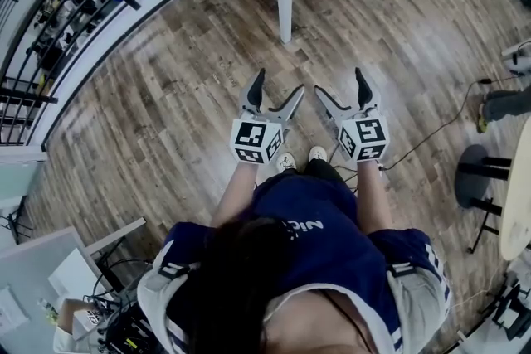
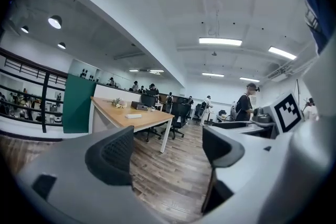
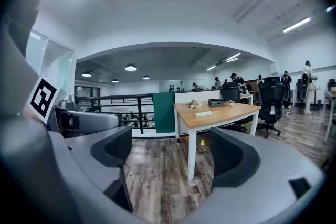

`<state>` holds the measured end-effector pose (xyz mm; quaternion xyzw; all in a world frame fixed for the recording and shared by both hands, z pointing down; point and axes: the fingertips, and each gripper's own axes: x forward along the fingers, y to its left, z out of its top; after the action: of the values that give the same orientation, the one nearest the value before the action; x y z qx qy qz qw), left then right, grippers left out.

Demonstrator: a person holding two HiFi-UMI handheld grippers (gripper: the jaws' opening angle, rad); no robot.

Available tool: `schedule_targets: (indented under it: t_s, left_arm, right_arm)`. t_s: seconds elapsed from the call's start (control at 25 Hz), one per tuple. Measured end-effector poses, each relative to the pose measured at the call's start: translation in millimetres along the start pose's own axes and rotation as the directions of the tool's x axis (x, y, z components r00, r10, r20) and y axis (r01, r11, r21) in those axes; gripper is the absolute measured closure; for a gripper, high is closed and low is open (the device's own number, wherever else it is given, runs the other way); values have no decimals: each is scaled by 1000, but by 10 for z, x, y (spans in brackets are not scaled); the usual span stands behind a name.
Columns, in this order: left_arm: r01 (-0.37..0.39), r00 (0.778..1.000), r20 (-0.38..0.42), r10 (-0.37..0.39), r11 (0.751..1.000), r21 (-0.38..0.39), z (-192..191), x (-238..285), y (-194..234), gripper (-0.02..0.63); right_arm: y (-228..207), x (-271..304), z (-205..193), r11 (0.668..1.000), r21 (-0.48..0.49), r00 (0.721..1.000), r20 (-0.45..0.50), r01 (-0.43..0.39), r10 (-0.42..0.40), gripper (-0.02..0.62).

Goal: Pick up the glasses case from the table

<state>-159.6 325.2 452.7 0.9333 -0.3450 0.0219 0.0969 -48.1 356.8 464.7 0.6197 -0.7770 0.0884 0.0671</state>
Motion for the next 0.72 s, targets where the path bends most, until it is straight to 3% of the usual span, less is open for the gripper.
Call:
schedule_targets:
  t_s: [0.16, 0.28, 0.52, 0.72]
  left_arm:
    - [48, 999, 23, -49, 999, 10, 60, -5, -36, 216]
    - [60, 998, -3, -60, 998, 8, 3, 64, -25, 216]
    - [53, 998, -35, -53, 999, 1, -83, 459, 41, 219]
    - [5, 999, -48, -4, 1000, 5, -40, 940, 148, 221]
  right_arm:
    - [-50, -16, -14, 999, 1, 999, 7, 40, -40, 146]
    - [-121, 34, -82, 998, 22, 999, -8, 51, -51, 152]
    - [-445, 303, -104, 999, 39, 999, -14, 35, -34, 173]
    - [-879, 695, -95, 1000, 22, 999, -44, 2, -1, 184]
